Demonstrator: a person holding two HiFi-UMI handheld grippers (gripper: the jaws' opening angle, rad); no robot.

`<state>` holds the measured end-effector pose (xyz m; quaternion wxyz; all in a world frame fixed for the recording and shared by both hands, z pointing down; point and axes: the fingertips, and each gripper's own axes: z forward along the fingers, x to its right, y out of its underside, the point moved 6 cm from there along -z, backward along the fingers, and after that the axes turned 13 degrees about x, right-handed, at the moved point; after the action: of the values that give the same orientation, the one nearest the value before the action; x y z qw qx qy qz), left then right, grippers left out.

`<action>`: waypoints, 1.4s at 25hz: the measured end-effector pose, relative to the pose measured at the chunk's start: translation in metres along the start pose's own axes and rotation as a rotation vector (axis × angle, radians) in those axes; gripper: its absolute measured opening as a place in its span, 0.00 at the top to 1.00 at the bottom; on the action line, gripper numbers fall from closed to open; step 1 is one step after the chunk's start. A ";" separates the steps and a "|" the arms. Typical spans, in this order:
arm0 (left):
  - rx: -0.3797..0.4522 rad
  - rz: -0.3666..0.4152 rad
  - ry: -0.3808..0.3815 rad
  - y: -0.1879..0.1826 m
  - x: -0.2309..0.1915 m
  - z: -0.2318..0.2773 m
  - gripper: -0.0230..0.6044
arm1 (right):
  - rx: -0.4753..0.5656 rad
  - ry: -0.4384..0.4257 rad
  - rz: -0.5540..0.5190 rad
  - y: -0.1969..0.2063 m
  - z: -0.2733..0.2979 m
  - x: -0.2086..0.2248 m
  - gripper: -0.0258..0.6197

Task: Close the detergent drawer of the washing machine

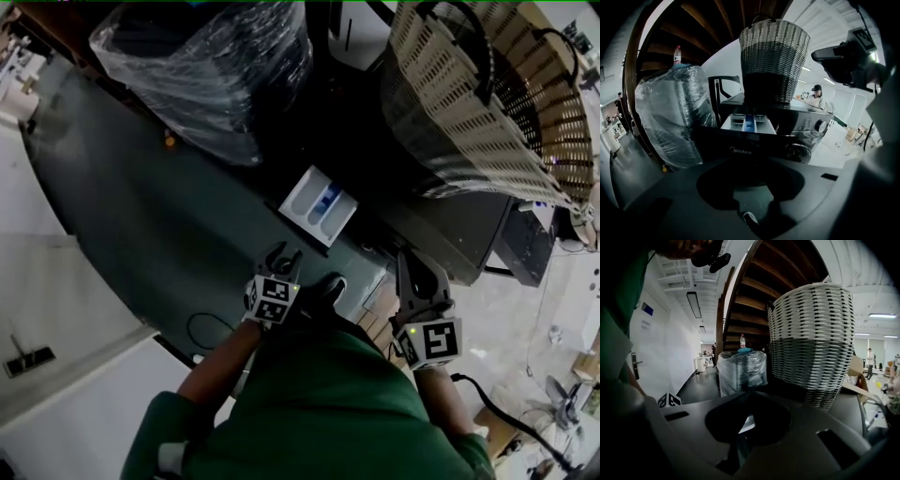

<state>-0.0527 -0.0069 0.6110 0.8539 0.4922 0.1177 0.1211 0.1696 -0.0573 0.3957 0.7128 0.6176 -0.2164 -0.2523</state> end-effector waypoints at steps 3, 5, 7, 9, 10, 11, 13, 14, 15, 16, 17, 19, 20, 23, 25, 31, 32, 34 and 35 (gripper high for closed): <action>-0.010 -0.010 0.028 0.005 -0.006 0.014 0.71 | -0.031 0.024 -0.011 0.006 0.008 -0.005 0.93; -0.003 -0.011 0.048 0.005 -0.008 0.021 0.71 | -0.049 0.046 -0.015 0.009 0.010 -0.008 0.93; 0.005 -0.002 0.071 0.006 -0.008 0.026 0.71 | -0.066 0.081 -0.013 0.011 0.009 -0.009 0.93; 0.011 0.008 0.093 0.005 -0.009 0.031 0.71 | -0.073 0.108 -0.013 0.013 0.008 -0.010 0.93; 0.011 0.012 0.106 0.004 -0.010 0.033 0.70 | -0.076 0.120 -0.014 0.014 0.008 -0.010 0.93; 0.007 0.019 0.121 0.003 -0.010 0.034 0.70 | -0.079 0.132 -0.014 0.014 0.009 -0.010 0.93; -0.007 0.033 0.148 0.002 -0.011 0.034 0.70 | -0.090 0.148 -0.015 0.015 0.008 -0.011 0.93; -0.010 0.039 0.158 0.002 -0.011 0.034 0.70 | -0.098 0.152 -0.017 0.016 0.006 -0.012 0.93; -0.011 0.043 0.163 0.002 -0.011 0.035 0.69 | -0.105 0.155 -0.020 0.017 0.006 -0.012 0.93; -0.010 0.045 0.164 0.002 -0.012 0.035 0.69 | -0.106 0.159 -0.023 0.018 0.006 -0.012 0.93; -0.010 0.046 0.163 0.003 -0.012 0.036 0.68 | -0.104 0.167 -0.022 0.017 0.007 -0.013 0.93; -0.005 0.045 0.160 0.004 -0.013 0.037 0.68 | -0.100 0.189 -0.012 0.016 0.009 -0.013 0.93; -0.003 0.043 0.161 0.004 -0.013 0.037 0.68 | -0.102 0.197 -0.011 0.015 0.009 -0.012 0.93; 0.005 0.046 0.170 0.002 -0.012 0.041 0.68 | -0.106 0.206 -0.018 0.014 0.011 -0.011 0.93; 0.014 0.046 0.177 -0.003 -0.013 0.049 0.68 | -0.109 0.205 -0.025 0.013 0.013 -0.011 0.93; 0.036 0.035 0.195 -0.023 -0.013 0.080 0.68 | -0.122 0.210 -0.038 0.008 0.020 -0.008 0.93; 0.038 0.034 0.196 -0.026 -0.013 0.083 0.68 | -0.122 0.216 -0.038 0.007 0.020 -0.006 0.93; 0.039 0.031 0.199 -0.032 -0.013 0.089 0.68 | -0.123 0.228 -0.034 0.007 0.021 -0.001 0.93; 0.039 0.030 0.202 -0.034 -0.013 0.093 0.68 | -0.125 0.234 -0.029 0.007 0.023 0.001 0.93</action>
<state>-0.0323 -0.1030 0.6275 0.8259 0.4959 0.1982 0.1806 0.1572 -0.0748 0.4059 0.7664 0.6004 -0.1066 -0.2018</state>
